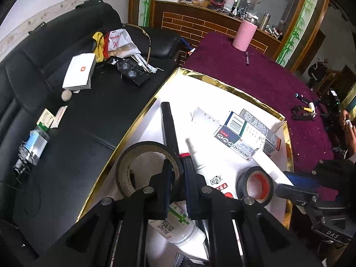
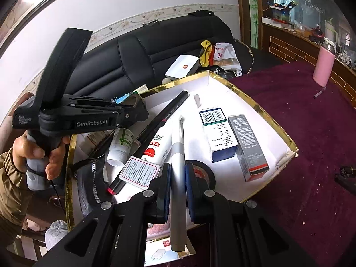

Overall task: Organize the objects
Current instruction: 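Carry the white stick in the right gripper over the white box, then lower the white stick and open the right gripper inside the box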

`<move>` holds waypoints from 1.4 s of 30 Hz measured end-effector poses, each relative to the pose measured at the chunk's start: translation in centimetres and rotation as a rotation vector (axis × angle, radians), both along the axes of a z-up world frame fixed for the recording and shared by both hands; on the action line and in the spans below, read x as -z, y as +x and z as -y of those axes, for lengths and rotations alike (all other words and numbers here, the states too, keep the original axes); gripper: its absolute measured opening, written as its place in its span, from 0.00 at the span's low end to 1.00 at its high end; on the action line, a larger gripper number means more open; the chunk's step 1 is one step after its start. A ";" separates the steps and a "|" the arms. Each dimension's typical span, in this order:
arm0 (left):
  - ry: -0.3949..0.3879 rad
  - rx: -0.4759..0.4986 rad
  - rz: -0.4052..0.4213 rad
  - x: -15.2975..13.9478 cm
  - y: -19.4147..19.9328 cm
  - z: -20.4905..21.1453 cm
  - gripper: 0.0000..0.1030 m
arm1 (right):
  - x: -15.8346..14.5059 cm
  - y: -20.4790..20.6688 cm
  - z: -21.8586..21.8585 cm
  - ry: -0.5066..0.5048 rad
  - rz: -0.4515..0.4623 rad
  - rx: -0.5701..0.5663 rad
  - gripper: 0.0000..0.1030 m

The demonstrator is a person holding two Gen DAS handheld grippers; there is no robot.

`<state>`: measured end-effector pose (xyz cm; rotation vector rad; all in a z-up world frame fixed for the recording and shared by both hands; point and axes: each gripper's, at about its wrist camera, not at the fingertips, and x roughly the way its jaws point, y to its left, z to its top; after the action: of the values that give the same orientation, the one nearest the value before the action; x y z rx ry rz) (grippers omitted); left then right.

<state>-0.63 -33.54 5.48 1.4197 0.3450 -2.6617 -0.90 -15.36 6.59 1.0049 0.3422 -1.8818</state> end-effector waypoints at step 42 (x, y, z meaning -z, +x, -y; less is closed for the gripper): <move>-0.045 -0.038 0.034 0.9 -1.1 0.5 0.48 | 3.3 -5.3 3.6 0.071 0.074 0.107 0.14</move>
<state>-1.74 -34.08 4.57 1.4292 0.3036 -2.5948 -6.23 -19.00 3.34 1.1581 0.3193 -1.9331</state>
